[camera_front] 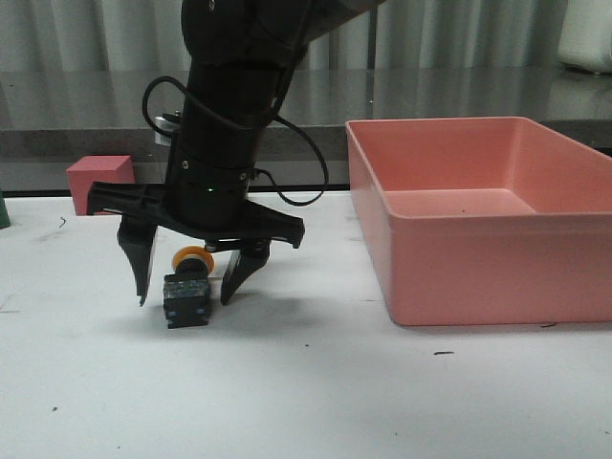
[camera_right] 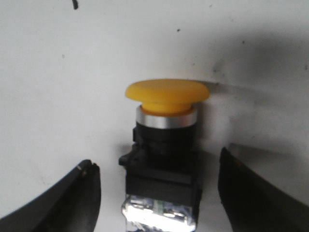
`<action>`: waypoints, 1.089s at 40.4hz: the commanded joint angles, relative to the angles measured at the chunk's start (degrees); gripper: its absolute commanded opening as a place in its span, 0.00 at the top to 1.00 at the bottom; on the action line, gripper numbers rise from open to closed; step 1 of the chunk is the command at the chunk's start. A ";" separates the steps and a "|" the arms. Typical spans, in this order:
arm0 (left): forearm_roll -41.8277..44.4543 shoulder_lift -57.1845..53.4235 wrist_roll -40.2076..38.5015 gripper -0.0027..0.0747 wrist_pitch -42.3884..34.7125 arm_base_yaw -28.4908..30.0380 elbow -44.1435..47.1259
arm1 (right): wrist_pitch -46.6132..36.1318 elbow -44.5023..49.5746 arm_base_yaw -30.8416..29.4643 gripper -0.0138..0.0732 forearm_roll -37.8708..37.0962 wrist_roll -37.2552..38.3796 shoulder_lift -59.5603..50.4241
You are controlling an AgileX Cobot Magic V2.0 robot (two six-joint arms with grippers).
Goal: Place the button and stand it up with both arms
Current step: 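Carry the button out of the bin and set it on the table, then open the right gripper and withdraw it upward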
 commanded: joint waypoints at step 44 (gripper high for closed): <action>-0.47 0.72 -0.38 0.07 -4.06 0.27 -2.06 | 23.94 -1.63 -19.30 0.91 -2.26 -25.35 -34.57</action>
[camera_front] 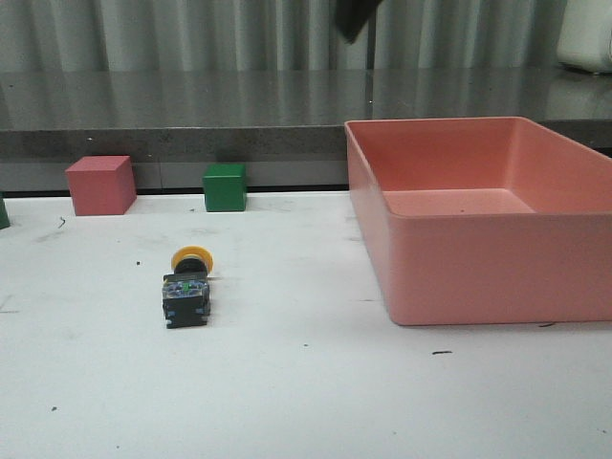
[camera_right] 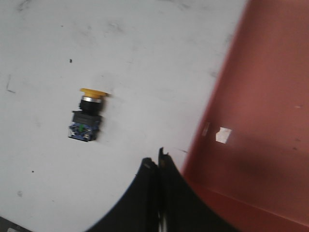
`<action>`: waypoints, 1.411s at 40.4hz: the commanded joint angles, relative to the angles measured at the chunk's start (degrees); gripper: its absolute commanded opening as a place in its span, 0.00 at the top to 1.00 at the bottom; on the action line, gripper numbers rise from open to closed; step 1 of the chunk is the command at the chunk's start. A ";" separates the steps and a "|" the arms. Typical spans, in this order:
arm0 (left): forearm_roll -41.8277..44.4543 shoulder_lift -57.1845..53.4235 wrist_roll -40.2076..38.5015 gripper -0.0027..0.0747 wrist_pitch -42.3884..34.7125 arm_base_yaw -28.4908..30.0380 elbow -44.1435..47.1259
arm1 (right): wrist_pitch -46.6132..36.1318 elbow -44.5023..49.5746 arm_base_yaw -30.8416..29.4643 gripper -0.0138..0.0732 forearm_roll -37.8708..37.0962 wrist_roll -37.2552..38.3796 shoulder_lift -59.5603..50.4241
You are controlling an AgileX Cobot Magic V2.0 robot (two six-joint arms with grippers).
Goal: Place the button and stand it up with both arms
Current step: 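Open the right gripper and withdraw it upward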
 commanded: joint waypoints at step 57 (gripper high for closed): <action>-0.47 0.72 -0.38 0.07 -5.22 0.27 -2.06 | -50.37 85.22 -23.50 0.91 -7.62 -7.90 -93.42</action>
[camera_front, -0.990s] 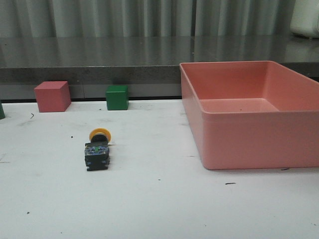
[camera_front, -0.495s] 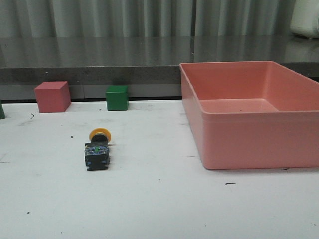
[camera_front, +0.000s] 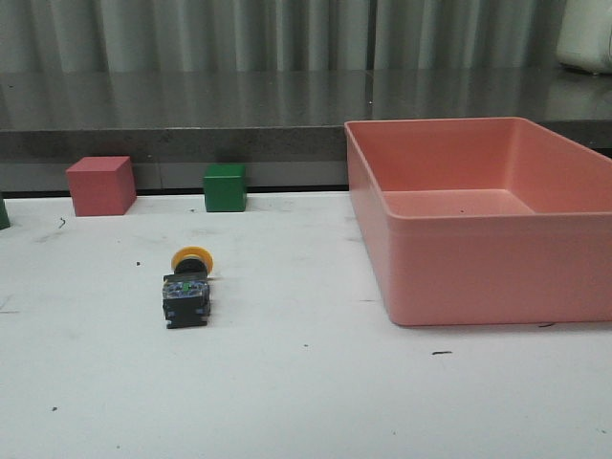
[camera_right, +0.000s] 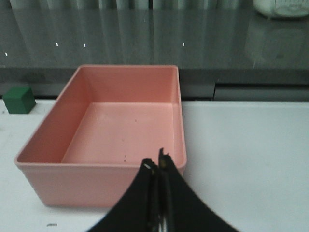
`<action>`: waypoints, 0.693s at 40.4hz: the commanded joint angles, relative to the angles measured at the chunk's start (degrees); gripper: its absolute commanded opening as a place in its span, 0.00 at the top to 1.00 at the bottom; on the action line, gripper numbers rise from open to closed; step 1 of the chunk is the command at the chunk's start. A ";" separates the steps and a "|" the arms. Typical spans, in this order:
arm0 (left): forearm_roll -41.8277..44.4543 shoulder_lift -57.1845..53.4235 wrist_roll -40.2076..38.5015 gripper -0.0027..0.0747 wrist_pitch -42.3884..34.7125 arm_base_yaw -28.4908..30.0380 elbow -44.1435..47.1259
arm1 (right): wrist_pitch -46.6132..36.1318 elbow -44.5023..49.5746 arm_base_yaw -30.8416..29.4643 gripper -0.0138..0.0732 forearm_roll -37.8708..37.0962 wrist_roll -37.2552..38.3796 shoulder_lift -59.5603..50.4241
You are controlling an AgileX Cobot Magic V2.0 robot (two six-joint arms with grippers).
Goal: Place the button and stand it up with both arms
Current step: 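Open the right gripper and withdraw it upward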
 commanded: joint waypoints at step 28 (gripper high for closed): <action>-6.39 37.20 -0.38 0.07 11.62 -15.52 -23.39 | -5.59 -1.24 -0.43 0.91 -0.83 -0.51 -0.14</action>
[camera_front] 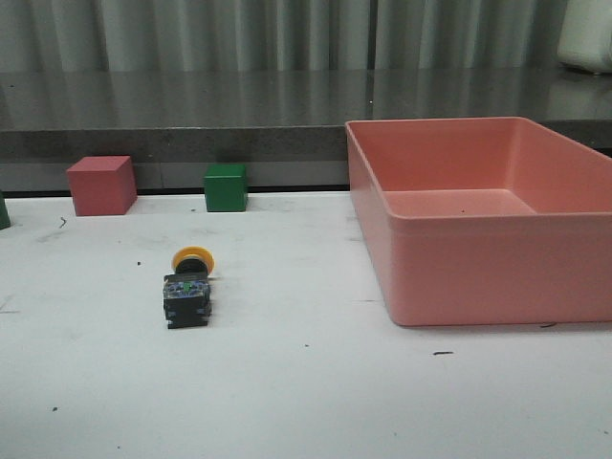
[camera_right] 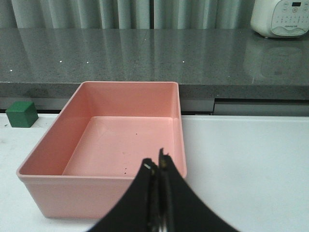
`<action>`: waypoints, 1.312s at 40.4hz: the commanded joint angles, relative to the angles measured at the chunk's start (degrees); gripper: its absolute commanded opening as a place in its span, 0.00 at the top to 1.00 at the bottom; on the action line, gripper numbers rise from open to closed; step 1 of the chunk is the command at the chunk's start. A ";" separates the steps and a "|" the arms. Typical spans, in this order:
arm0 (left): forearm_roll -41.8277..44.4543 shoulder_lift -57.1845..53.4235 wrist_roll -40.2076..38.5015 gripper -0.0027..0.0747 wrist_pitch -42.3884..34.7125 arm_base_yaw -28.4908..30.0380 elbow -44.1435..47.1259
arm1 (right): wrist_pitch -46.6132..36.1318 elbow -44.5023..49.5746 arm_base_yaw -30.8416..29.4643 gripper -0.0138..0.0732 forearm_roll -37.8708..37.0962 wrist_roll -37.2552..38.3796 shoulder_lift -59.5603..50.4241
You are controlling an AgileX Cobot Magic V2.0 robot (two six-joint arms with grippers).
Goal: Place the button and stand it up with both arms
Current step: 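Open the right gripper and withdraw it upward, then lower the left gripper over the lying button and grasp it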
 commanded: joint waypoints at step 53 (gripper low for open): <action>-8.56 71.35 -8.91 0.07 45.45 -7.13 -62.43 | -4.75 -1.24 -0.43 0.91 -0.80 -0.39 0.61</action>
